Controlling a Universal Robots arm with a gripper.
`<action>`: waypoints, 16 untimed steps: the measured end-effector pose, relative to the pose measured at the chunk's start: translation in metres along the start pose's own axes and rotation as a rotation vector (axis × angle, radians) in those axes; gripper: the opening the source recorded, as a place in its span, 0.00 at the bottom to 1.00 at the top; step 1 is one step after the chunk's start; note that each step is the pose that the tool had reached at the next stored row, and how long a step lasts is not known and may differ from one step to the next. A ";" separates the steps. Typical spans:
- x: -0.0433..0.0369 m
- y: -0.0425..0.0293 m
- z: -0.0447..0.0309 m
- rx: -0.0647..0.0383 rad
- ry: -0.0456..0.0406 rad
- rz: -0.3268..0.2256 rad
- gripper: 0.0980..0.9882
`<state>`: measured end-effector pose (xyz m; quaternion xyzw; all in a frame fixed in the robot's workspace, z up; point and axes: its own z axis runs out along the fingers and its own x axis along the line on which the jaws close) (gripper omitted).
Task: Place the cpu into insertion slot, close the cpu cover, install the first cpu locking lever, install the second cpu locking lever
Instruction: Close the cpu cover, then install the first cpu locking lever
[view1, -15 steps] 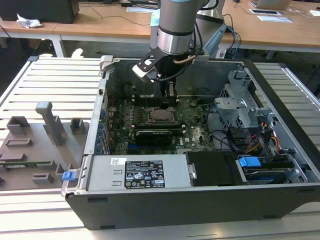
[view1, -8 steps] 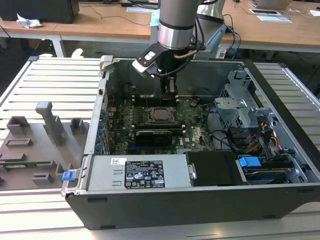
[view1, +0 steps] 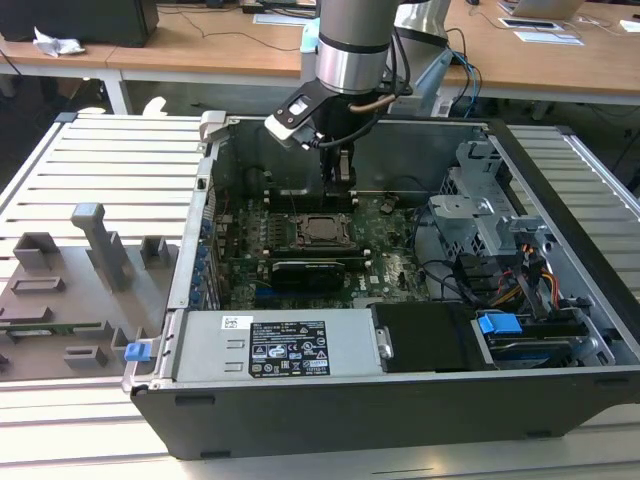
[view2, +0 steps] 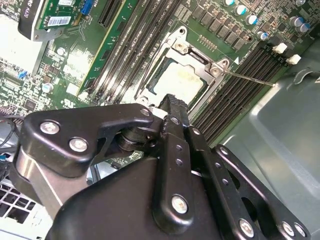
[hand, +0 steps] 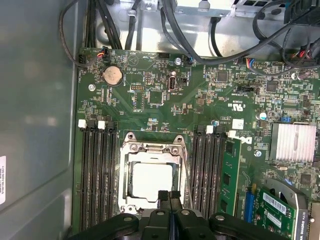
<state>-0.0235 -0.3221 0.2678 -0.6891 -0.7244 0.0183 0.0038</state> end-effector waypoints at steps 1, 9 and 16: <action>0.0000 0.0000 0.0000 0.000 0.0000 0.000 0.01; 0.0000 0.0000 -0.0003 0.000 0.0000 0.000 0.01; 0.0000 0.0000 -0.0004 -0.001 -0.0018 -0.062 0.01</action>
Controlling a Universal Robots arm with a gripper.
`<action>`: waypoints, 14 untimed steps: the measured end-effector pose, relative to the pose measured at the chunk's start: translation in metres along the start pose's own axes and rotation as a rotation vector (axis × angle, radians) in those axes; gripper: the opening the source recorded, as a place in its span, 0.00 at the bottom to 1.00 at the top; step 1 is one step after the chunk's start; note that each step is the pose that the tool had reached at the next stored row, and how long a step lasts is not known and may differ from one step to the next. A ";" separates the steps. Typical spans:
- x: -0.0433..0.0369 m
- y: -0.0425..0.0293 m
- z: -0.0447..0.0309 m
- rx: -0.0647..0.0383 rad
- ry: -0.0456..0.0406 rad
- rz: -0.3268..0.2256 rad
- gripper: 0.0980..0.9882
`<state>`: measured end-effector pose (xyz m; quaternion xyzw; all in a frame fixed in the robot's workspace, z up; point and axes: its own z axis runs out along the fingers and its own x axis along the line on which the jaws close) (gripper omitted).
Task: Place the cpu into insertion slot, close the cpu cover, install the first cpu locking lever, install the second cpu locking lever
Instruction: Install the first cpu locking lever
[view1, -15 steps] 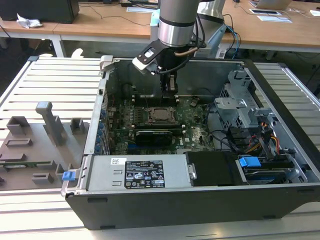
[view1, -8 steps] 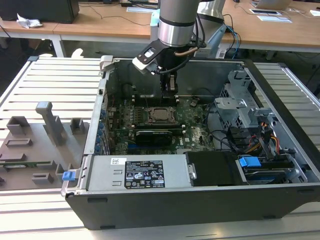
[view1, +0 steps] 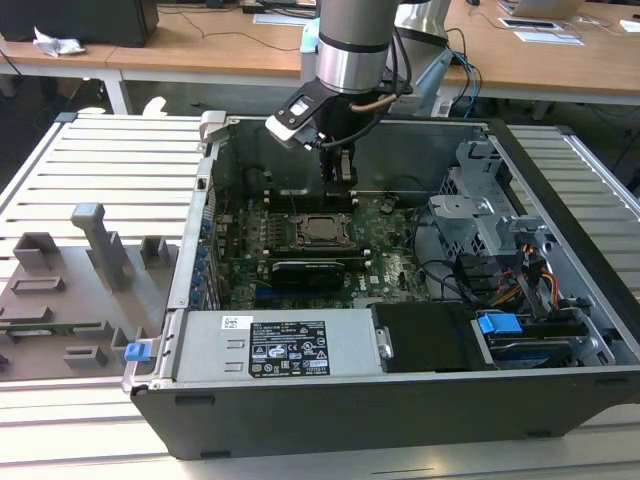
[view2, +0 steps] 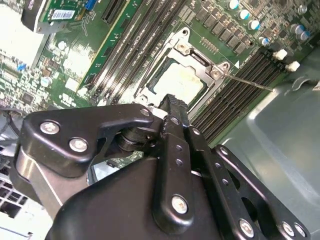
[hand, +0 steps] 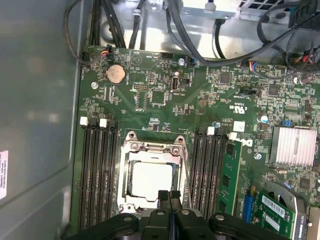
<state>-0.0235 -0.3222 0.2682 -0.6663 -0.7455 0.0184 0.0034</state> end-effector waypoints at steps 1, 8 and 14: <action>0.0000 0.0000 0.0000 -0.001 -0.0016 -0.051 0.01; 0.0000 0.0000 0.0000 -0.005 -0.0087 -0.272 0.01; 0.0000 0.0000 0.0000 -0.008 -0.0137 -0.427 0.01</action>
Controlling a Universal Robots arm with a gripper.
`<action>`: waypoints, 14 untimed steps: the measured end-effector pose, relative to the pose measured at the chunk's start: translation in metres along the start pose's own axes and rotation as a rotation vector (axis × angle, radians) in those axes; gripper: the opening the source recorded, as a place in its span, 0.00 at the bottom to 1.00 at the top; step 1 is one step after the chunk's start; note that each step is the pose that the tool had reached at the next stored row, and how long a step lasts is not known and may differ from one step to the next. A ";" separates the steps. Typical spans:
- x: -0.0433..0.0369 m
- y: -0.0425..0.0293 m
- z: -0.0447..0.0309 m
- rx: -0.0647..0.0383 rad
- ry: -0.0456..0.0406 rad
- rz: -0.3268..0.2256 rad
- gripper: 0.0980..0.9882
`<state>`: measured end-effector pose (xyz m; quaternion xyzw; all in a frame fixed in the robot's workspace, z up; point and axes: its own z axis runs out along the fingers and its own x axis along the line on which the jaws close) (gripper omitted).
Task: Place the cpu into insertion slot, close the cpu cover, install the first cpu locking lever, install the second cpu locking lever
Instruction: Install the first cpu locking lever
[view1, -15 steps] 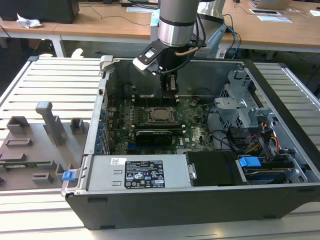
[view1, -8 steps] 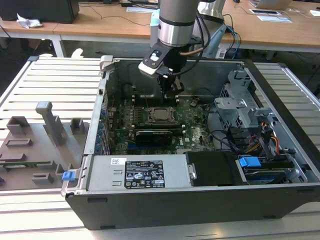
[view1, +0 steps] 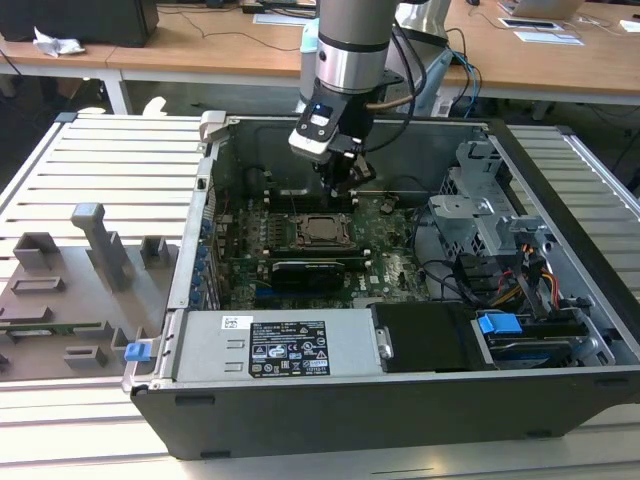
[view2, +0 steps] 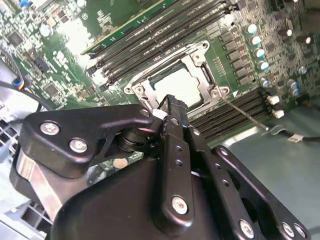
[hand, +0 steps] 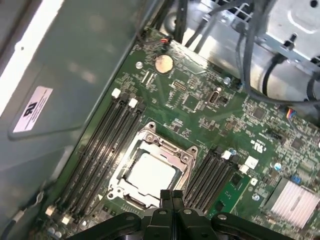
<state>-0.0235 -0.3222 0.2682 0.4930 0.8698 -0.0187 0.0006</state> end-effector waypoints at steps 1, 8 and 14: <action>0.0000 0.0000 0.0000 0.000 -0.0005 -0.015 0.01; 0.0000 0.0000 0.0000 -0.004 -0.0057 -0.179 0.01; 0.0000 0.0000 0.0000 -0.006 -0.0102 -0.321 0.01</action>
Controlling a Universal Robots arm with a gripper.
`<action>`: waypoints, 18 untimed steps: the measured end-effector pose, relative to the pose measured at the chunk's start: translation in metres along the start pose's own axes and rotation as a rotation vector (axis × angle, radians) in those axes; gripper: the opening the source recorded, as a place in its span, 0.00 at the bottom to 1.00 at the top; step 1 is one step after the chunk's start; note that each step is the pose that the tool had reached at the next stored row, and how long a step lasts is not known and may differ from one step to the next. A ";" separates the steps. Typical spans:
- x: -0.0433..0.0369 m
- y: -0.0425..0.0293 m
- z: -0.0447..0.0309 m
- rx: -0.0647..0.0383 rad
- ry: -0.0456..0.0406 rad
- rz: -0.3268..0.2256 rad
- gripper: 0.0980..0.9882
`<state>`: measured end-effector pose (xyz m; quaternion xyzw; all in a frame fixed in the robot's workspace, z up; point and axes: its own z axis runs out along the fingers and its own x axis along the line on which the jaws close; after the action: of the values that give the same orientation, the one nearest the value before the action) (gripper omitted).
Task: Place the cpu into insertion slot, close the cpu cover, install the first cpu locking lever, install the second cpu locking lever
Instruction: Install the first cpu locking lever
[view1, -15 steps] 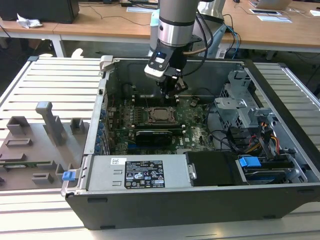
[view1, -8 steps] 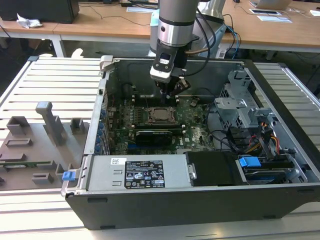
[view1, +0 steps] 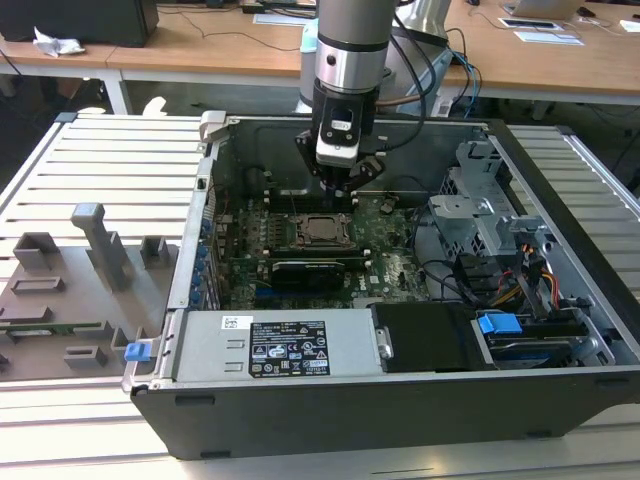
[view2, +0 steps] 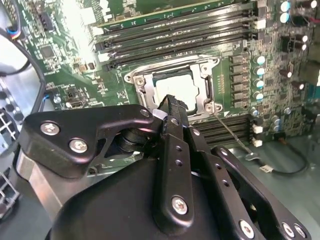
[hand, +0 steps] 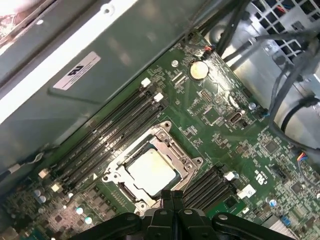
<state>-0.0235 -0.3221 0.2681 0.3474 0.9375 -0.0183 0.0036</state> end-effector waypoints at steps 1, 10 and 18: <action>0.0000 0.0000 0.0000 0.000 -0.0004 -0.014 0.01; 0.0000 0.0000 0.0000 -0.004 -0.0065 -0.205 0.01; 0.0000 0.0000 0.0000 -0.007 -0.0123 -0.383 0.01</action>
<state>-0.0235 -0.3222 0.2682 0.1623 0.9866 -0.0174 0.0071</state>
